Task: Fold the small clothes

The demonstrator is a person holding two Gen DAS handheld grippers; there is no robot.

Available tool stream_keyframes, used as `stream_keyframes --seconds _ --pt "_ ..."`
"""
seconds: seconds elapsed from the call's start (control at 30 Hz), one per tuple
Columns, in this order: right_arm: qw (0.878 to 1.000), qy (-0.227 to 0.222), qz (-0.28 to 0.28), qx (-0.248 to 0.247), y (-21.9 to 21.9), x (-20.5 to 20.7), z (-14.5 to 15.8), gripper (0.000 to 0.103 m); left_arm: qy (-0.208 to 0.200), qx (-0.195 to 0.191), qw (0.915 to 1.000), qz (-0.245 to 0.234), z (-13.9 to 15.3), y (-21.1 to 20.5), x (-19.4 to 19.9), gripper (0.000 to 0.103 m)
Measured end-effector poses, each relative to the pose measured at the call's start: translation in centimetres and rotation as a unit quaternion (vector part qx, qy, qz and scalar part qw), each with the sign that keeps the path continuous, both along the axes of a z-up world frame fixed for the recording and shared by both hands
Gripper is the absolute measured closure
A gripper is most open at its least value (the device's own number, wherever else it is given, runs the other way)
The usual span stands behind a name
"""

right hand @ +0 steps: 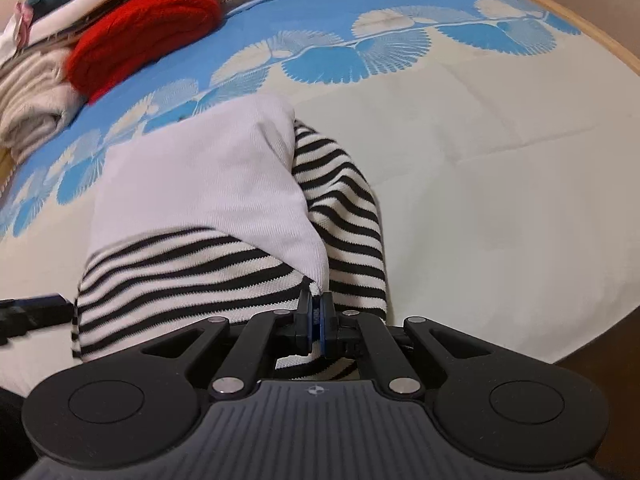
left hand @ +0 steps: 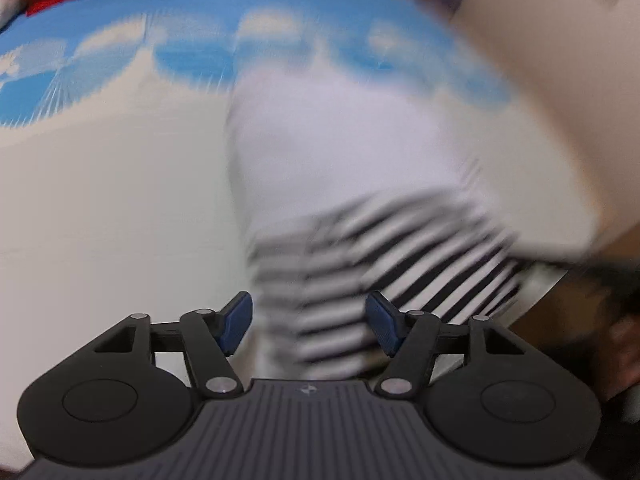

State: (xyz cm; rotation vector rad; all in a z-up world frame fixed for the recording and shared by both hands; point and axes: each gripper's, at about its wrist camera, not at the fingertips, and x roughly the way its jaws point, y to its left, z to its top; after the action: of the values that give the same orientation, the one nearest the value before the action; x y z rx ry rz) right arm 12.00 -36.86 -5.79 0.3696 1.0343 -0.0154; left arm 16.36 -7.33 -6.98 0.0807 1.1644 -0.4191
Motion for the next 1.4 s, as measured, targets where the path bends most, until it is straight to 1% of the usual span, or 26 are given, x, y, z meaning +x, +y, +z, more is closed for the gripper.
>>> stream_keyframes --seconds 0.03,0.07,0.2,0.23,0.3,0.4,0.43,0.47,0.5,0.57,0.63,0.7,0.83,0.87,0.93,1.03,1.1,1.13,1.17,1.2,1.23,1.27,1.3,1.33,1.37,1.4 --pt "1.0 0.015 0.003 -0.005 -0.1 0.3 -0.7 0.101 0.012 0.029 0.9995 0.0 -0.9 -0.3 -0.1 0.033" --pt "1.0 0.03 0.004 -0.007 0.0 0.5 -1.4 0.101 0.019 0.043 0.9989 0.001 -1.5 -0.4 -0.1 0.033" --pt "0.995 0.087 -0.022 -0.045 -0.7 0.7 -2.8 0.103 0.009 0.051 0.9987 0.004 -1.1 -0.4 -0.4 0.033" --pt "0.995 0.09 -0.032 -0.039 -1.1 0.6 -2.9 0.103 0.008 0.051 0.9987 0.004 -0.8 -0.3 -0.4 0.034" --pt "0.997 0.049 -0.053 -0.025 -2.0 0.4 -1.4 0.103 0.0 0.032 0.9995 0.001 0.6 -0.1 -0.5 0.034" --pt "0.996 -0.045 -0.072 -0.016 -3.0 -0.1 2.4 0.098 -0.04 0.014 0.9991 -0.002 3.4 0.8 -0.1 0.033" --pt "0.995 -0.071 -0.071 -0.005 -3.3 0.0 3.7 0.093 -0.049 0.016 0.9987 -0.003 4.1 0.8 0.4 0.033" --pt "0.995 -0.071 -0.071 -0.005 -3.3 0.0 3.7 0.078 -0.057 0.02 0.9982 -0.001 4.6 0.8 0.9 0.033" --pt "0.993 -0.102 -0.062 0.008 -3.5 0.6 5.4 0.061 -0.064 0.023 0.9977 0.003 5.1 0.9 1.6 0.033" --pt "0.992 -0.119 -0.038 0.012 -3.2 1.8 6.5 0.049 -0.072 0.028 0.997 0.009 5.6 0.9 2.9 0.033" --pt "0.992 -0.122 -0.009 0.012 -2.6 3.8 7.1 0.047 -0.078 0.033 0.9963 0.009 5.8 0.6 4.6 0.033" --pt "0.993 -0.115 0.004 0.011 -2.2 5.6 6.8 0.039 -0.088 0.036 0.9955 0.009 5.8 0.5 6.0 0.033" --pt "0.995 -0.092 -0.01 0.022 -2.0 8.4 4.1 0.036 -0.103 0.018 0.994 0.032 4.3 1.5 7.8 0.033" --pt "0.997 -0.066 -0.018 0.035 -2.0 9.3 3.0 0.036 -0.1 0.012 0.9942 0.039 3.5 2.1 7.8 0.033" --pt "0.997 -0.051 -0.025 0.049 -1.4 10.5 2.1 0.036 -0.053 0.038 0.9967 0.049 1.8 2.6 8.4 0.035" --pt "0.997 -0.053 -0.019 0.052 -0.8 11.4 1.3 0.036 -0.071 0.014 0.9954 0.062 2.4 3.1 8.7 0.033" --pt "0.998 -0.031 -0.018 0.051 -0.3 12.4 0.5 0.036 -0.071 0.008 0.9955 0.062 2.4 3.3 9.1 0.033" --pt "0.996 -0.036 -0.022 0.073 -0.4 12.9 0.3 0.036 -0.064 0.005 0.9958 0.065 2.3 3.4 9.3 0.033" --pt "0.996 -0.038 -0.021 0.08 -0.5 13.1 0.2 0.042 -0.059 -0.002 0.9959 0.068 2.2 3.5 9.6 0.033" --pt "0.995 -0.042 -0.019 0.089 -0.5 13.3 0.1 0.07 -0.052 -0.017 0.9957 0.075 2.2 3.7 9.8 0.033" --pt "0.994 -0.046 -0.019 0.097 -0.5 13.5 0.1 0.093 -0.047 -0.033 0.9951 0.081 2.2 3.9 10.0 0.033" --pt "0.993 -0.06 -0.033 0.101 -0.8 13.6 0.3 0.101 -0.039 -0.052 0.9939 0.09 2.0 4.2 10.2 0.032" --pt "0.993 -0.06 -0.033 0.101 -0.8 13.6 0.3 0.101 -0.03 -0.072 0.992 0.099 2.0 4.3 10.3 0.032" --pt "0.99 -0.079 -0.055 0.103 -1.4 13.4 0.7 0.101 -0.021 -0.09 0.99 0.107 1.9 4.3 10.5 0.03" --pt "0.989 -0.078 -0.084 0.093 -2.3 13.3 0.6 0.101 -0.01 -0.107 0.9876 0.114 1.7 4.2 11.0 0.028" --pt "0.991 -0.06 -0.09 0.076 -2.4 13.4 0.1 0.101 0.004 -0.125 0.9848 0.121 1.4 4.1 11.3 0.026"
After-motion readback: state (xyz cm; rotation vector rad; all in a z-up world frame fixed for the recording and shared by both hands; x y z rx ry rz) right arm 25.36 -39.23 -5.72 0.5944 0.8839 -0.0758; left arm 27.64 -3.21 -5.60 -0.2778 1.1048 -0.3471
